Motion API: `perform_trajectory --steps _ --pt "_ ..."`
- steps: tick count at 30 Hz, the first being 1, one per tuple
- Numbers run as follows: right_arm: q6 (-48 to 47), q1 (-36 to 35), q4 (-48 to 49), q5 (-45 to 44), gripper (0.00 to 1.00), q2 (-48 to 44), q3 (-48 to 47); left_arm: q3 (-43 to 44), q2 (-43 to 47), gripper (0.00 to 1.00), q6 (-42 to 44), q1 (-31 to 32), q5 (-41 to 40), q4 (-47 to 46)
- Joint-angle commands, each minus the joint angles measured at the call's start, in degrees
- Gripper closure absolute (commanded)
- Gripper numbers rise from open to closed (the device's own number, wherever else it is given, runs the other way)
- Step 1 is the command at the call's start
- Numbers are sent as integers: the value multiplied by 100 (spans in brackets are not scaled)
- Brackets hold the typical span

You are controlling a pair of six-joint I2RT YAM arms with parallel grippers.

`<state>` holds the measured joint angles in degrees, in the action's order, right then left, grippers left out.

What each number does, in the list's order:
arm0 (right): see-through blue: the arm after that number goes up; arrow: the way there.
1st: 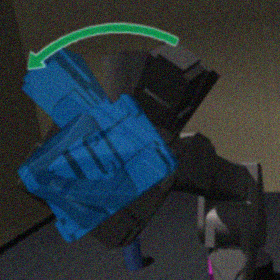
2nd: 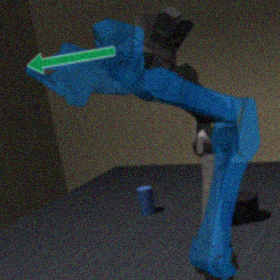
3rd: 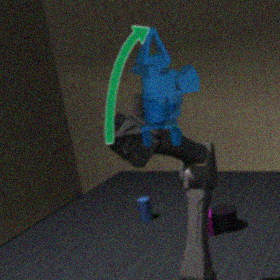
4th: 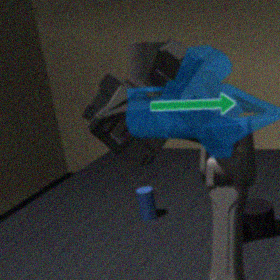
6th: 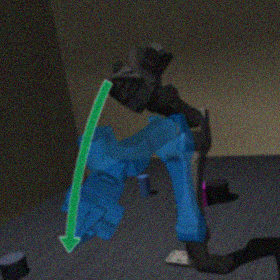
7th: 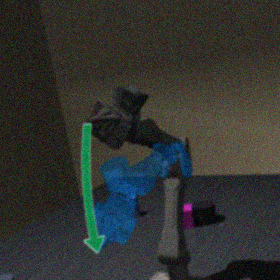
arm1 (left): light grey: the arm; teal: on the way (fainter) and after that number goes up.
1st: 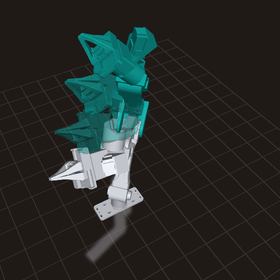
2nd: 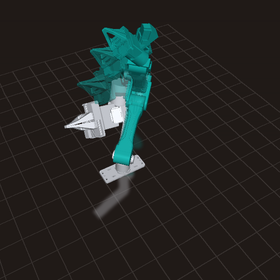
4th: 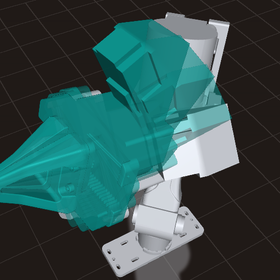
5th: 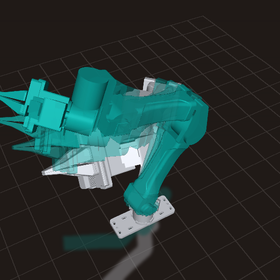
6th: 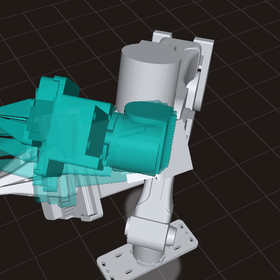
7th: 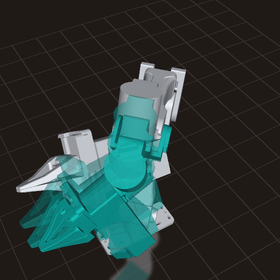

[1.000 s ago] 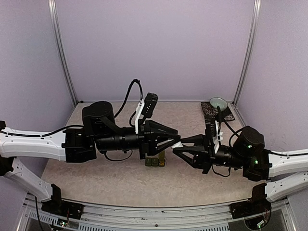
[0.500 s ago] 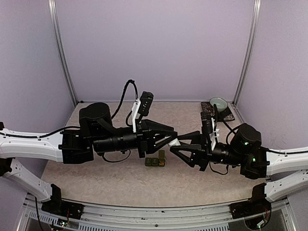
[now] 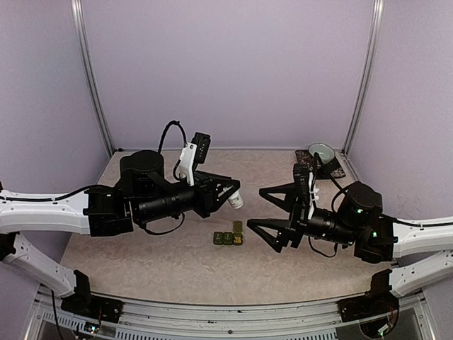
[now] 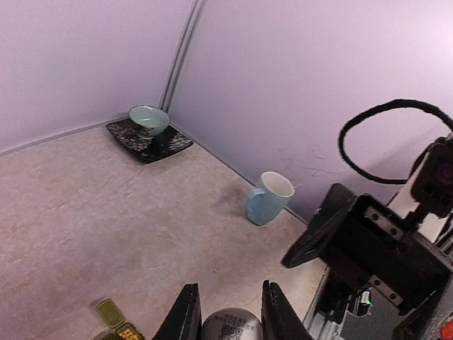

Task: Sort the pills into containers
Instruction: Place the pill bottle at the center of the board.

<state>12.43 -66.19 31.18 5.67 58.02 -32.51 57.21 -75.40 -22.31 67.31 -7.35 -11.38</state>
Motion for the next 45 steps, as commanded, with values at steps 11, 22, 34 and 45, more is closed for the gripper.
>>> perform_trajectory --steps 11,22,34,45 --pt "-114 30 -420 -682 0 -36 80 -1149 -118 82 26 -1623 -861 157" --pt "-33 25 -561 -757 0 -290 239 -1097 -1714 83 335 -2197 -1211 -401" --pt "21 23 -482 -749 0 -199 328 -1142 -2723 83 323 -2512 -1569 -1376" --pt "38 26 -409 -742 0 -36 336 -1353 -3006 79 228 -2749 -1672 -1871"
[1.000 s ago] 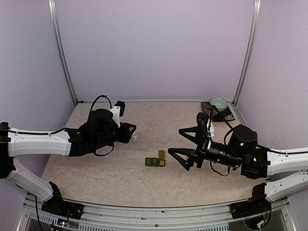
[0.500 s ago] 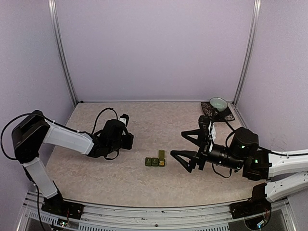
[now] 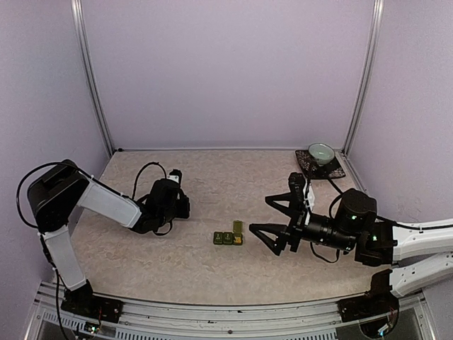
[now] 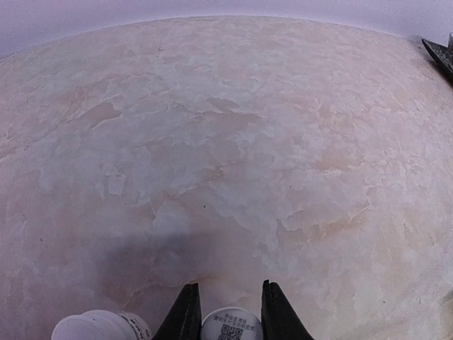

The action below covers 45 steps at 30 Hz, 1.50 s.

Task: Sort the pills into containers
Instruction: Place the pill bottle at the center of the board, then hold the pill container at the center of the board.

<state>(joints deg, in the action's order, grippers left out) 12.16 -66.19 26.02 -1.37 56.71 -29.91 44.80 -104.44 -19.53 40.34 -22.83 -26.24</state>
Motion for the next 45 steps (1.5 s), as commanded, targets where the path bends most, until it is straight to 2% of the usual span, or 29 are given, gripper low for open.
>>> perform_trajectory --steps 1,5,9,13,19,24,31,38,45 --pt "62 26 102 -31 0 126 59 -127 -109 78 -51 -60 -144 -420" --pt "62 27 99 -27 0 181 14 -87 -193 71 -90 -121 -76 -418" --pt "47 27 96 -39 0 236 -5 -103 -145 57 -95 -122 -28 -460" --pt "93 28 98 -71 0 298 -15 -103 23 47 -95 -122 35 -433" --pt "250 107 -32 -217 0 438 -92 -107 758 27 -130 -104 217 -178" --pt "753 637 -393 30 0 727 -272 -177 1442 16 -324 92 462 260" --pt "1269 1712 -686 1402 0 1529 -585 -507 1968 19 -278 911 917 573" --pt "1615 2346 -535 2730 0 2686 -949 -663 1646 25 -678 1258 1777 519" --pt "1666 2524 -545 3017 0 3529 -1368 -544 1121 28 -774 1414 2013 528"
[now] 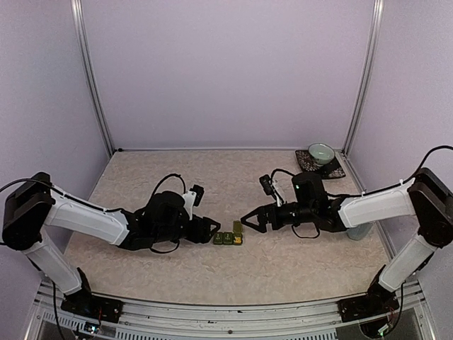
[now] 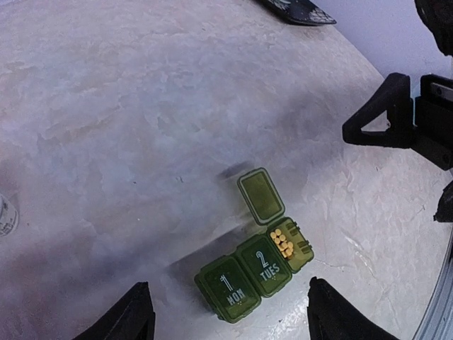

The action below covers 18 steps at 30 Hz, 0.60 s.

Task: Sort the pills into containers
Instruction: Hold the pill container at the center of the board.

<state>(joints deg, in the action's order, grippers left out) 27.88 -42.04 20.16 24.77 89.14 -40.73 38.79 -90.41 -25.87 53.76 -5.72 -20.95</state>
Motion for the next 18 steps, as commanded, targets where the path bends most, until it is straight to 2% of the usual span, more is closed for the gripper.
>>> perform_trajectory --steps 1,8,18 --pt "85 135 46 433 0 390 -339 65 -362 28 -146 78 349 -16" --pt "26 229 153 642 0 1015 -671 224 -859 29 -178 91 419 -11" --pt "-114 249 288 1000 0 1650 -981 392 -1057 29 -190 91 422 -25"
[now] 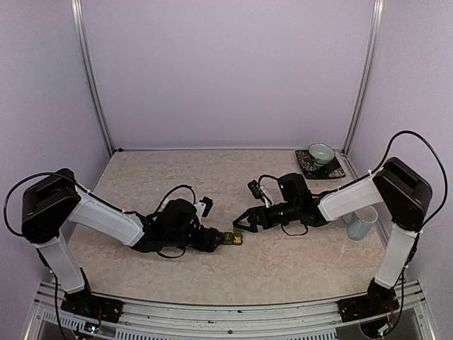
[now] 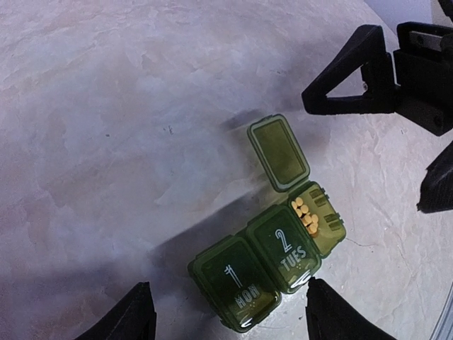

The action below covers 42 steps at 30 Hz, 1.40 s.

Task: Sort the pills into containers
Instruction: Hold the pill container at the center of the board.

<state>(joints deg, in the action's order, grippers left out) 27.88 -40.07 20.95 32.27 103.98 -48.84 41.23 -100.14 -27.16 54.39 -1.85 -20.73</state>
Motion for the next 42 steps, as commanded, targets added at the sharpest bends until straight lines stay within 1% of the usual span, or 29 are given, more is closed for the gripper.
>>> perform_trajectory --steps 1,7,22,29,31,42 --pt "-128 52 216 290 0 204 -189 158 -96 29 -63 28 44 -45" --pt "-124 61 338 584 0 432 -265 214 -260 29 -70 28 64 -11" --pt "-36 113 638 799 0 646 -269 271 -454 32 -161 28 -34 74" --pt "-125 114 981 1249 0 679 -260 286 -385 31 -272 -70 9 70" --pt "-336 121 1078 1356 0 690 -252 340 -399 31 -281 -106 48 98" --pt "-522 144 1171 1622 0 663 -123 590 -593 32 -334 -183 150 358"
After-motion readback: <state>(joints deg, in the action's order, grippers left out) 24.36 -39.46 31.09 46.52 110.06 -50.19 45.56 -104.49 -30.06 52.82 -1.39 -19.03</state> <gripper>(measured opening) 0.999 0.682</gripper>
